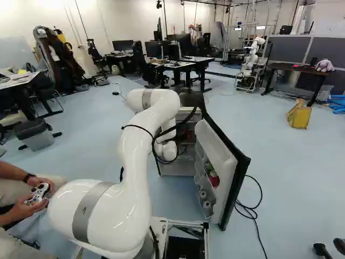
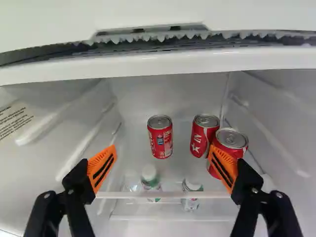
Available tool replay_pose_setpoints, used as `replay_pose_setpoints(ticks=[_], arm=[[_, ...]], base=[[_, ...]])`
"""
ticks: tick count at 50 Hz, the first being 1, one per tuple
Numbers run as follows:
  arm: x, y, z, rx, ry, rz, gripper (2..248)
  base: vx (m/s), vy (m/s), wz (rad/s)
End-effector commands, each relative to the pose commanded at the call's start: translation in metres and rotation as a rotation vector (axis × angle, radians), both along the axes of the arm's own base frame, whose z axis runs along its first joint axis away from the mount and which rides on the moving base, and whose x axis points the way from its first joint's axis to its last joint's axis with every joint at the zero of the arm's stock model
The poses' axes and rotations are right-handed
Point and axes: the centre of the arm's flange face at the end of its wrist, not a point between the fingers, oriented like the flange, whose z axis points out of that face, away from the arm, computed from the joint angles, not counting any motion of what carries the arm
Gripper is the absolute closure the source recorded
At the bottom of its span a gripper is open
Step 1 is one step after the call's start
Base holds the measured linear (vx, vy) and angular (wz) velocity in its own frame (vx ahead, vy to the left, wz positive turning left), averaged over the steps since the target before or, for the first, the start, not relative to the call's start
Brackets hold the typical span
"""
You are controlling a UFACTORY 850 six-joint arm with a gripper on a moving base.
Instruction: Grab a drink from the fridge
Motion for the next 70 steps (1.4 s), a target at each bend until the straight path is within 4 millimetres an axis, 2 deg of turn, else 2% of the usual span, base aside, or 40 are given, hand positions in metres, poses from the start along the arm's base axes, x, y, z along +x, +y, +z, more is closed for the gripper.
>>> replay_pose_setpoints(ticks=[12, 13, 17, 18, 23, 24, 28, 29, 33, 34, 38, 39, 44, 45, 49, 50, 54, 55, 70], arm=[[0.0, 0.0, 0.0, 0.0, 0.0, 0.0, 12], [0.0, 0.0, 0.0, 0.0, 0.0, 0.0, 25], [0.0, 0.0, 0.0, 0.0, 0.0, 0.0, 25], [0.0, 0.0, 0.0, 0.0, 0.0, 0.0, 38], [0.0, 0.0, 0.0, 0.0, 0.0, 0.0, 38], [0.0, 0.0, 0.0, 0.0, 0.0, 0.0, 49], [0.0, 0.0, 0.0, 0.0, 0.0, 0.0, 49], [0.0, 0.0, 0.0, 0.0, 0.0, 0.0, 61], [0.0, 0.0, 0.0, 0.0, 0.0, 0.0, 61], [0.0, 0.0, 0.0, 0.0, 0.0, 0.0, 73], [0.0, 0.0, 0.0, 0.0, 0.0, 0.0, 73], [0.0, 0.0, 0.0, 0.0, 0.0, 0.0, 86], [0.0, 0.0, 0.0, 0.0, 0.0, 0.0, 86], [0.0, 0.0, 0.0, 0.0, 0.0, 0.0, 98], [0.0, 0.0, 0.0, 0.0, 0.0, 0.0, 98], [0.0, 0.0, 0.0, 0.0, 0.0, 0.0, 110], [0.0, 0.0, 0.0, 0.0, 0.0, 0.0, 110], [0.0001, 0.0, 0.0, 0.0, 0.0, 0.0, 122], [0.0078, 0.0023, -0.0027, -0.001, -0.013, 0.005, 121]], base=[[0.0, 0.0, 0.0], [0.0, 0.0, 0.0], [0.0, 0.0, 0.0], [0.0, 0.0, 0.0], [0.0, 0.0, 0.0], [0.0, 0.0, 0.0], [0.0, 0.0, 0.0], [0.0, 0.0, 0.0], [0.0, 0.0, 0.0], [0.0, 0.0, 0.0], [0.0, 0.0, 0.0], [0.0, 0.0, 0.0], [0.0, 0.0, 0.0], [0.0, 0.0, 0.0], [0.0, 0.0, 0.0], [0.0, 0.0, 0.0], [0.0, 0.0, 0.0], [0.0, 0.0, 0.0], [0.0, 0.0, 0.0]])
